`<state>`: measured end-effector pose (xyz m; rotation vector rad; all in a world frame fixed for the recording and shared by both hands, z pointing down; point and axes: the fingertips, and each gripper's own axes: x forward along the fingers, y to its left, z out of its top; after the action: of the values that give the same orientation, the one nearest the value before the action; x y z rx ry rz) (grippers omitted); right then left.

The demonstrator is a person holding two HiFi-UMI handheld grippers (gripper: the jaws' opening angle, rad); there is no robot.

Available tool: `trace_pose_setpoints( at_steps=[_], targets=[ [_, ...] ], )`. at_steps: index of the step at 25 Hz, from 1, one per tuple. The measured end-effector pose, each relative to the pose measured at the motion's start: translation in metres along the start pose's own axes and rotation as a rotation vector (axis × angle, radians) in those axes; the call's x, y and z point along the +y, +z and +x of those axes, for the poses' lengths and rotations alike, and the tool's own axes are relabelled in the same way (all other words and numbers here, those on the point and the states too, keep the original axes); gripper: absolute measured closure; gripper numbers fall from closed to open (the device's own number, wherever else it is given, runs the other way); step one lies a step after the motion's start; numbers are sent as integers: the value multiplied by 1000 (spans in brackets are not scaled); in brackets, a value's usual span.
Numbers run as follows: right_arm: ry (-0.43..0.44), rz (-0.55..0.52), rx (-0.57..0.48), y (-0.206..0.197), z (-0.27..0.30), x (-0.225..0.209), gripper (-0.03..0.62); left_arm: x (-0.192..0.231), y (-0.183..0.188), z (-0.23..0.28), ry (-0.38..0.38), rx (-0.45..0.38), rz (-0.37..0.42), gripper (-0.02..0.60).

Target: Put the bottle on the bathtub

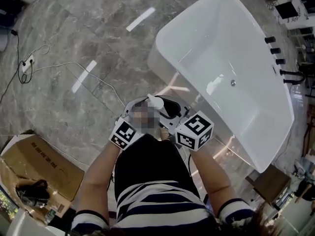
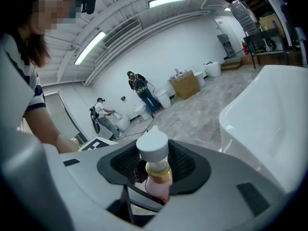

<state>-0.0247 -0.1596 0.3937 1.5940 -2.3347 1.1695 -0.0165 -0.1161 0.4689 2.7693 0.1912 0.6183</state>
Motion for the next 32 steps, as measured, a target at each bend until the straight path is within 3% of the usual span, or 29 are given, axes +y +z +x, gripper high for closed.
trace_pose_setpoints(
  at_steps=[5, 15, 22, 28, 32],
  targets=[
    [-4, 32, 4, -20, 19, -23, 398, 15, -28, 13, -17, 26, -32, 244],
    [-16, 9, 86, -76, 60, -68, 398, 48, -101, 46, -25, 143, -8, 244],
    [18, 19, 106, -107, 86, -103, 398, 66, -141, 72, -6, 151, -87, 242],
    [19, 19, 153, -139, 105, -132, 396, 86, -184, 93, -24, 238, -49, 242],
    [15, 52, 163, -159, 117, -150, 396, 94, -208, 104, -52, 273, -65, 242]
  ],
)
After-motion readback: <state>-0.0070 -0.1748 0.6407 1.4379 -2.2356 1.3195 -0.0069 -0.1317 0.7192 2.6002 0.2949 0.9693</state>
